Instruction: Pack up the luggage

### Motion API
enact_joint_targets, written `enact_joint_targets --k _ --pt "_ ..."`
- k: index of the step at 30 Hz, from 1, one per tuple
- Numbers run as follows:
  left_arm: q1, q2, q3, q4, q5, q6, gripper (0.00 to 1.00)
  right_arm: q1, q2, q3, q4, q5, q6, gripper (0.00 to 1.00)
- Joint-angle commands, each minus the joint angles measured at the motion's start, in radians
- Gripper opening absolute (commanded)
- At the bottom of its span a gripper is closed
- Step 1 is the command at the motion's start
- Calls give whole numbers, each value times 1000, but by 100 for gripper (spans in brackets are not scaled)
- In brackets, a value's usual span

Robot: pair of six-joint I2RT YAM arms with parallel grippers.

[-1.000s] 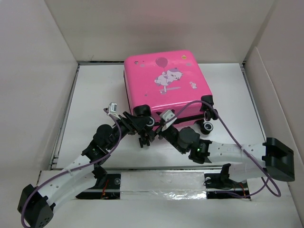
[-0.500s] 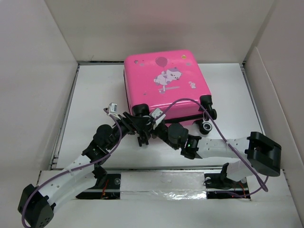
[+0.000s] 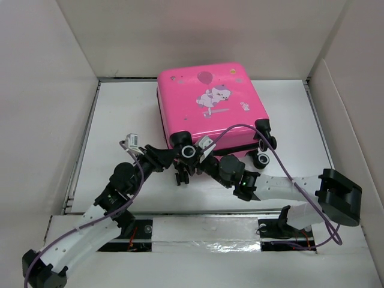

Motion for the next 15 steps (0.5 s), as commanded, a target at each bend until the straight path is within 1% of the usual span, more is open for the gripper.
enact_joint_targets --k 1,2,3,5,7,8,9,10,11,12,14,15 --pt "16 -99 16 -193 -139 86 35 -66 -67 11 94 63 -18 0" --pt "16 -112 10 -205 -138 101 22 -66 -66 11 96 58 -19 0" --pt "16 -123 -4 -219 -123 130 18 -66 -66 14 97 53 -19 0" --pt "16 -107 -30 -214 -112 163 12 -66 -61 11 111 44 -16 0" --pt "-32 -54 -81 -173 -135 189 11 -66 -58 7 125 35 -13 0" --pt "-56 -35 -96 -144 -150 195 14 -66 -58 5 131 32 -12 0" --pt "-78 11 -114 -81 -176 197 16 -66 -57 8 131 30 -12 0" --pt "-123 41 -121 -49 -191 198 18 -66 -57 10 131 29 -12 0" --pt "-145 65 -124 -12 -210 209 25 -66 -55 11 127 27 -13 0" --pt "-165 129 -121 40 -263 212 28 -66 -57 14 125 26 -13 0" --pt "-223 195 -115 85 -320 233 37 -75 -61 16 124 21 -12 0" --pt "-240 255 -112 135 -360 243 39 -75 -63 17 120 16 -13 0"
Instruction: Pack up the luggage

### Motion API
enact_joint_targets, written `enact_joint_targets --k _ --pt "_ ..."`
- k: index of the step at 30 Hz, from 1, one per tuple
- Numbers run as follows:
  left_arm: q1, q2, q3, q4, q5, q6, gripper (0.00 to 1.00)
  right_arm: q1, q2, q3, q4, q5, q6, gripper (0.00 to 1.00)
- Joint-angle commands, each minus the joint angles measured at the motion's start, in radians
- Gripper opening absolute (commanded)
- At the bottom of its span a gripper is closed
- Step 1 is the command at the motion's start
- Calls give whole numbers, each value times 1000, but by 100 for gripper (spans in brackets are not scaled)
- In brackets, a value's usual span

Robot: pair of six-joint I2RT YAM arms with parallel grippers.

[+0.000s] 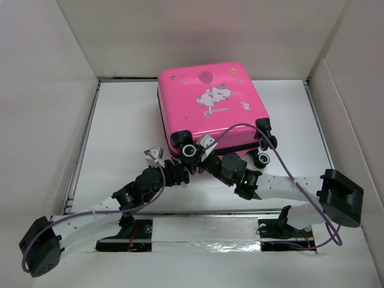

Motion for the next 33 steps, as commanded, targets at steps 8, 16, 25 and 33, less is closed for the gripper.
enact_joint_targets --k 8,16,25,33 --pt "-64 176 29 308 -208 82 45 -46 -58 21 117 51 -18 0" --pt "-64 184 29 409 -249 134 42 -46 -44 21 132 25 -9 0" --pt "-64 267 60 543 -237 171 31 -46 -38 10 152 -15 0 0" --pt "-64 223 76 503 -315 191 2 -46 -35 -22 186 -34 28 0"
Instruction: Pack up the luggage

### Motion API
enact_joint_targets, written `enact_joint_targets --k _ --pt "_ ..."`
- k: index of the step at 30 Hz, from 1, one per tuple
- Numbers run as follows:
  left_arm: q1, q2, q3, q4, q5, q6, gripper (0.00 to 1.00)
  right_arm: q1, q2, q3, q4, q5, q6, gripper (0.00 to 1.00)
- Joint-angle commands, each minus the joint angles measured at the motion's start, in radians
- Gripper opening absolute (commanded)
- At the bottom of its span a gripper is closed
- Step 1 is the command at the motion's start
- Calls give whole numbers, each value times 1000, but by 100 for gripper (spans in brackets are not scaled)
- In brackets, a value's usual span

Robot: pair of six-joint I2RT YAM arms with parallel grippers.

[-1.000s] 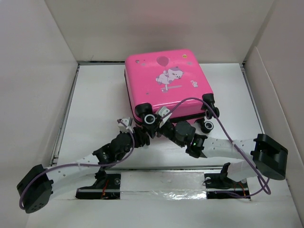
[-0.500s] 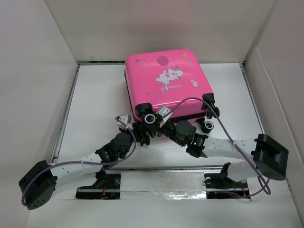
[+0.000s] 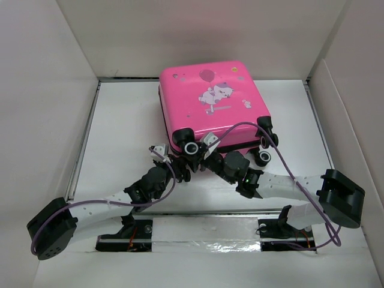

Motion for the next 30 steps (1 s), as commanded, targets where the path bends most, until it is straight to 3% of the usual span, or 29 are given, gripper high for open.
enact_joint_targets --k 1,10,13,19,24,30 --pt "10 -49 63 79 -110 24 0 -10 -29 -10 161 7 22 0" --pt "10 -167 40 -138 -246 -10 0 -10 -79 -51 152 25 22 0" --pt "87 -211 22 -204 -227 -52 0 -10 -111 -62 128 16 11 0" --pt "303 -163 -7 -82 -104 -47 0 10 -158 -48 59 -22 -21 0" --pt "378 -19 31 94 -64 -42 0 20 -167 -27 9 -53 -43 0" --pt "463 55 118 110 -62 -124 0 39 -147 -5 -3 -76 -50 0"
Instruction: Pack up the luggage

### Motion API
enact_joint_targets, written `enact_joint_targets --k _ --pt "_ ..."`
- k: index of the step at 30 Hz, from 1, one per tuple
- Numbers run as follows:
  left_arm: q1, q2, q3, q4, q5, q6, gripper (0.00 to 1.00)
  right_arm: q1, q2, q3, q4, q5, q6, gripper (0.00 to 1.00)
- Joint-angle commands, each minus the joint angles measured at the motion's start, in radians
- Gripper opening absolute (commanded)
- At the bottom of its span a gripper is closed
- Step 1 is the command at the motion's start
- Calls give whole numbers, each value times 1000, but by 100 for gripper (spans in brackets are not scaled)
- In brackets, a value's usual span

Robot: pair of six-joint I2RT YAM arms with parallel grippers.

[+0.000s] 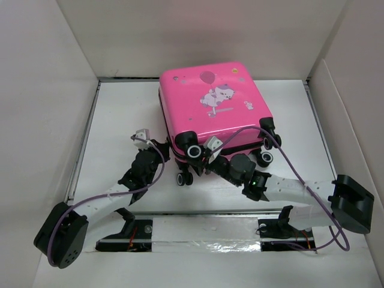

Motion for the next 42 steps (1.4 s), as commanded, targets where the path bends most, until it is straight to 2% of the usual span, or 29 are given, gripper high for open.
enact_joint_targets --k 1,3,4,7,8,10,11,16,17,19,21,22,23,24,25,27,29,32,33,36,40,42 --pt "152 8 78 109 -136 -69 0 27 -35 49 68 -11 -12 0" --pt "260 17 76 144 -61 -173 0 27 -24 61 73 -20 -13 0" --pt "291 22 73 158 20 -204 1 36 -20 66 73 -23 -15 0" --pt "341 46 75 199 114 -295 27 36 2 93 67 -28 -25 0" --pt "350 48 73 202 122 -313 43 36 22 101 57 -34 -28 0" --pt "350 6 40 257 153 -320 58 47 32 127 57 -42 -36 0" --pt "350 -18 29 265 157 -339 68 59 39 136 54 -46 -38 0" --pt "336 -286 38 129 196 -337 81 93 87 198 33 -45 -76 0" --pt "315 -323 43 103 197 -329 91 120 94 219 27 -37 -82 0" --pt "301 -423 58 11 197 -313 92 140 112 242 22 -31 -105 0" --pt "292 -515 56 -75 216 -326 91 166 120 280 -4 -14 -122 15" --pt "292 -547 60 -106 238 -323 91 177 120 291 -18 6 -131 26" --pt "292 -611 79 -186 251 -298 92 200 111 302 -33 56 -159 52" --pt "292 -639 79 -237 251 -298 92 209 102 302 -38 76 -174 94" --pt "292 -668 114 -286 256 -286 94 218 88 302 -42 98 -188 100" --pt "292 -734 171 -420 266 -255 99 232 22 278 -55 173 -223 100" --pt "292 -765 204 -483 279 -231 99 232 -45 244 -56 222 -251 100" --pt "292 -794 289 -598 276 -153 99 232 -217 184 -114 372 -297 100" --pt "292 -794 314 -641 274 -127 99 232 -309 170 -133 479 -311 100" --pt "292 -775 406 -696 277 -16 99 208 -441 132 -232 637 -326 100" --pt "292 -745 457 -695 295 56 99 153 -669 109 -366 715 -297 100" --pt "292 -735 458 -677 306 76 99 128 -730 97 -423 722 -276 100"
